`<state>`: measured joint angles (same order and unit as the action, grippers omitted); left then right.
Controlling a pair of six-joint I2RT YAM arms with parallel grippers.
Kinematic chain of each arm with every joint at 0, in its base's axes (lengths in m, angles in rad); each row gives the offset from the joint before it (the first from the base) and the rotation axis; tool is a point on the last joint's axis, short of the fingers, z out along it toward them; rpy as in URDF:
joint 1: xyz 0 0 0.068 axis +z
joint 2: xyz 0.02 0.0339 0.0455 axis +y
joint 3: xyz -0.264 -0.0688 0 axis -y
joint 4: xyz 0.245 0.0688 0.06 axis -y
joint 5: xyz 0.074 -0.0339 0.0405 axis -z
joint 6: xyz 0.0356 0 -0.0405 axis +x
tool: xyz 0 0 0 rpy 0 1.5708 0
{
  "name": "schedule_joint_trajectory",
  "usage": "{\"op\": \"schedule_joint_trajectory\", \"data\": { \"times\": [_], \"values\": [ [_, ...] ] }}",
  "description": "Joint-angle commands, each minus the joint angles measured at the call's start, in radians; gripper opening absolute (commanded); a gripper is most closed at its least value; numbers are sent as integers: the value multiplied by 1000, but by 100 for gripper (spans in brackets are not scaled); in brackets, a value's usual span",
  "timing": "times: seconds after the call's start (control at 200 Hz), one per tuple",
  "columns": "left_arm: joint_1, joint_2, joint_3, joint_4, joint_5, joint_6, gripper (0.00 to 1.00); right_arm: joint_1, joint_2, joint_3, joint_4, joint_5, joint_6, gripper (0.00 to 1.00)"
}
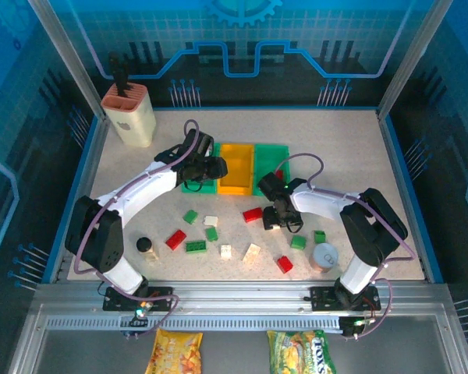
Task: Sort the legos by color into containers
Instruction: Pick up the lego from the center of the table.
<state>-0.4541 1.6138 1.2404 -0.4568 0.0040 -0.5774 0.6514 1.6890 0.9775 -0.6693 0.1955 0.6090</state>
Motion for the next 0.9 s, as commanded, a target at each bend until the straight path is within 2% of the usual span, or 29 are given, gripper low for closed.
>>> {"op": "schedule_joint_trajectory", "data": {
  "times": [0.0, 0.13, 0.405, 0.895],
  "values": [
    [7, -29, -20, 21, -4, -7, 46, 20, -3, 25, -49, 7, 22, 67],
    [9, -30, -26, 24, -4, -10, 46, 25, -15, 32, -64, 4, 25, 61],
    [35, -66, -68, 34, 9, -16, 47, 46, -26, 109, -112, 4, 19, 61],
    [193, -307, -291, 15, 33, 11, 48, 124, 133, 521, -206, -62, -53, 61]
  ]
}}
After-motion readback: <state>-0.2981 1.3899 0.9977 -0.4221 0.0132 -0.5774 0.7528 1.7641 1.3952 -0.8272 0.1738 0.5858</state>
